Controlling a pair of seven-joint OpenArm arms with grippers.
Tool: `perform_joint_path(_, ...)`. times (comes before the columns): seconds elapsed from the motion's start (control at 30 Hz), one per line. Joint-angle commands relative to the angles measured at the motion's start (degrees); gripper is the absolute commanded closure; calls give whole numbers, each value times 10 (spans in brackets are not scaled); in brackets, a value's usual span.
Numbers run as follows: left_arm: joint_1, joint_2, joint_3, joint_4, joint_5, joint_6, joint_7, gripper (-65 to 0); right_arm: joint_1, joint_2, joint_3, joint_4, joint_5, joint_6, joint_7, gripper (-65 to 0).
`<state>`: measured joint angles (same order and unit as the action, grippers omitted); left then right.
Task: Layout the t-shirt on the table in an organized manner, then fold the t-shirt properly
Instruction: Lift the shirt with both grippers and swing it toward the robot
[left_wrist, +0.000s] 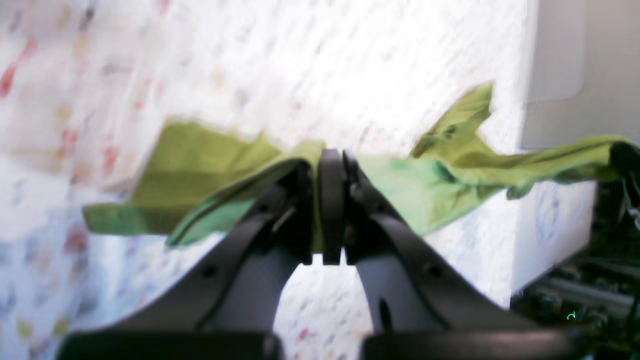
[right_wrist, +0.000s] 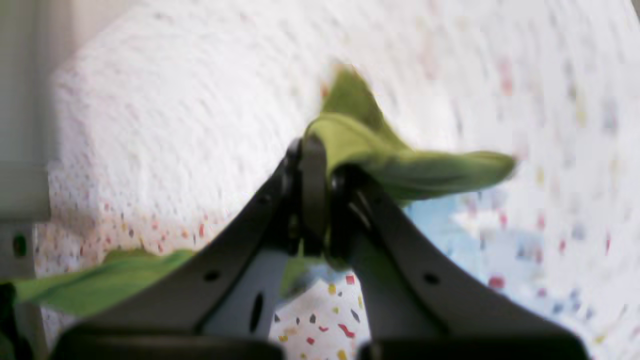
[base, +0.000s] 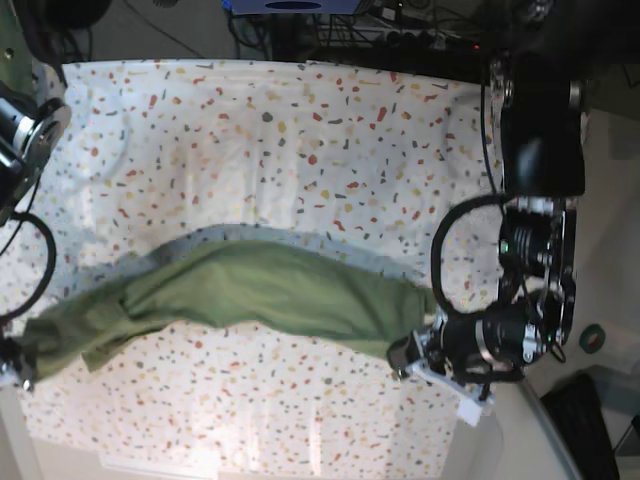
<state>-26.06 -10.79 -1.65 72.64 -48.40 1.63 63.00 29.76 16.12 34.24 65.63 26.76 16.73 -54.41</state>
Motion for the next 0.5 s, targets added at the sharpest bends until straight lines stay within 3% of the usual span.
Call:
perform_joint_path(0.0, -56, 9, -1, -5, -18, -7, -12, 0, 33, 29, -13, -4, 2, 0, 21, 0)
perform_joint_path(0.13, -176, 36, -2, -70, -17, -7, -38, 0, 126, 67, -66, -53, 2, 0, 54, 0)
perform_joint_path(0.3, -290, 41, -9, -93, -20, -7, -65, 0, 226, 107, -93, -59, 4, 2, 71, 0)
perform_joint_path(0.47, -295, 39, -9, -50, -21, -7, -63, 0, 251, 128, -90, -19, 5, 2, 32, 0)
